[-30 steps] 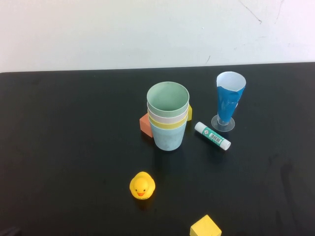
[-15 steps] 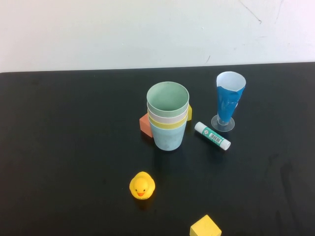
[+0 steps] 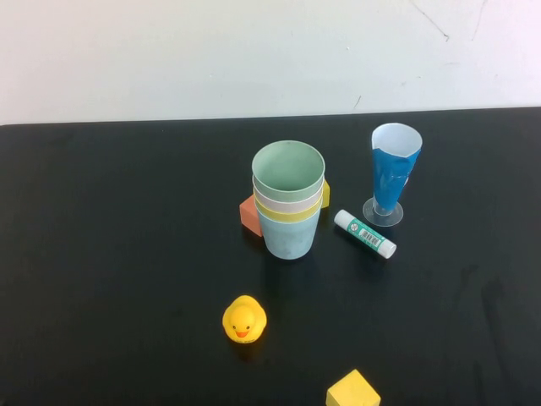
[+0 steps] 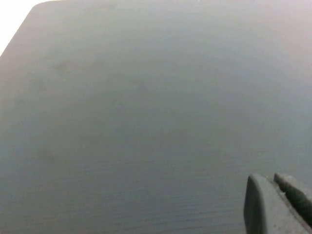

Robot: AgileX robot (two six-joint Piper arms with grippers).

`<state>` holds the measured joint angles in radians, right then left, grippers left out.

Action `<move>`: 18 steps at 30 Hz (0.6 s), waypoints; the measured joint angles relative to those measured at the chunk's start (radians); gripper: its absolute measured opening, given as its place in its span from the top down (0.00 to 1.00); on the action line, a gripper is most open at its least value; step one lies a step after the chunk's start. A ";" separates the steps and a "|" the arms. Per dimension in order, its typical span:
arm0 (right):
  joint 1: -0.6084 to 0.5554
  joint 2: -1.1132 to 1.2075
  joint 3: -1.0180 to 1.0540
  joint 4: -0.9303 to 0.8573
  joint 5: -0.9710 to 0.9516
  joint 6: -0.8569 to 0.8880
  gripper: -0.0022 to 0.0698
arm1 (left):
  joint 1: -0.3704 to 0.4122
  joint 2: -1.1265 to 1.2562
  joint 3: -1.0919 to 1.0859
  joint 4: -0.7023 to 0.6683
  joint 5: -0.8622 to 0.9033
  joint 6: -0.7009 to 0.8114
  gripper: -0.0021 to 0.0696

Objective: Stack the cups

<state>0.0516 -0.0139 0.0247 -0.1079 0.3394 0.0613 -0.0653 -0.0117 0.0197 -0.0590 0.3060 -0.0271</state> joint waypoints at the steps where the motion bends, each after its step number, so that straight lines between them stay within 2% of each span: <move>1: 0.000 0.000 0.000 0.000 0.000 0.000 0.97 | 0.000 0.000 0.000 -0.006 0.000 0.002 0.97; 18: 0.000 0.000 0.000 0.000 0.000 0.000 0.97 | 0.007 0.000 0.000 -0.027 0.001 0.016 0.97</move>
<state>0.0516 -0.0139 0.0247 -0.1079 0.3394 0.0613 -0.0587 -0.0117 0.0197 -0.0863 0.3074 -0.0111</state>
